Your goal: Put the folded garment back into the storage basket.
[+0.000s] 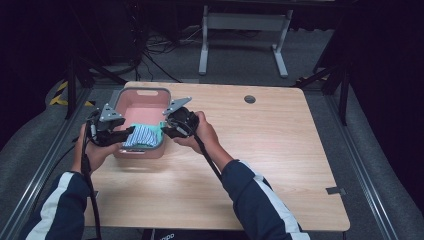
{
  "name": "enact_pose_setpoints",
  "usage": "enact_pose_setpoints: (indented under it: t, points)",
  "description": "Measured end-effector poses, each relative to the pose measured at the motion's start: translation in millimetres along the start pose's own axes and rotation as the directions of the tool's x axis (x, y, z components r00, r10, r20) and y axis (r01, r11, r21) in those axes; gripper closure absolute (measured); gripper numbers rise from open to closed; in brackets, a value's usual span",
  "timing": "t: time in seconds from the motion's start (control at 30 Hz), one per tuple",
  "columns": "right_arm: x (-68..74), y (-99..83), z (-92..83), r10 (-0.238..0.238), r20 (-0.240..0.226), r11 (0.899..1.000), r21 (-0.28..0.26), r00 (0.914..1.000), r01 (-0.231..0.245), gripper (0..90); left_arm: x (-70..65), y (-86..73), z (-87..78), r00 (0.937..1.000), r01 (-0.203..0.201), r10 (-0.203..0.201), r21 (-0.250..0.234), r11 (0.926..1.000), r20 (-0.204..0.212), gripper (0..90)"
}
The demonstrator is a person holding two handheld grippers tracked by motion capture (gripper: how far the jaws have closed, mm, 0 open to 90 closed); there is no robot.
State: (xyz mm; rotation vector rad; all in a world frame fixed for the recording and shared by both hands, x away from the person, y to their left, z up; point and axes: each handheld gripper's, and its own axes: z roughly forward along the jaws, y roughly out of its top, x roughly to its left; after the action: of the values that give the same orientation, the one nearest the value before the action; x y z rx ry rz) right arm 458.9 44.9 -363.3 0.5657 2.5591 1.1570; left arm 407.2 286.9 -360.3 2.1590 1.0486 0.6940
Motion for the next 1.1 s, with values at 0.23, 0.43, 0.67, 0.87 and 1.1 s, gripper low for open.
enact_pose_setpoints:
  t: [0.23,0.43,0.67,0.87,1.1]
  points:
    - [-5.1,-19.6,-33.9,-0.028,0.028,0.999,0.016,0.9992,0.028,56.4,-34.1,11.7,-8.1,0.9988,-0.028,0.031,-0.084,0.9961,0.039,46.4]
    - [-13.4,-39.7,-58.3,-0.016,0.062,1.000,0.023,0.9980,0.014,53.3,-60.6,20.4,-9.4,0.9959,-0.059,0.067,-0.122,0.9908,0.060,43.2]
    - [-20.6,-58.8,-85.5,-0.017,0.099,0.999,0.035,0.9949,0.014,49.0,-82.4,26.9,-2.0,0.9913,-0.063,0.078,-0.137,0.9886,0.106,34.5]
    - [-23.9,-73.7,-102.5,-0.026,0.124,0.998,0.056,0.9919,0.019,45.1,-100.0,27.8,4.7,0.9839,-0.092,0.110,-0.129,0.9873,0.141,30.5]
    - [-27.0,-92.7,-118.6,-0.024,0.148,0.997,0.074,0.9887,0.013,41.1,-114.4,24.1,13.7,0.9729,-0.140,0.159,-0.118,0.9831,0.168,28.0]
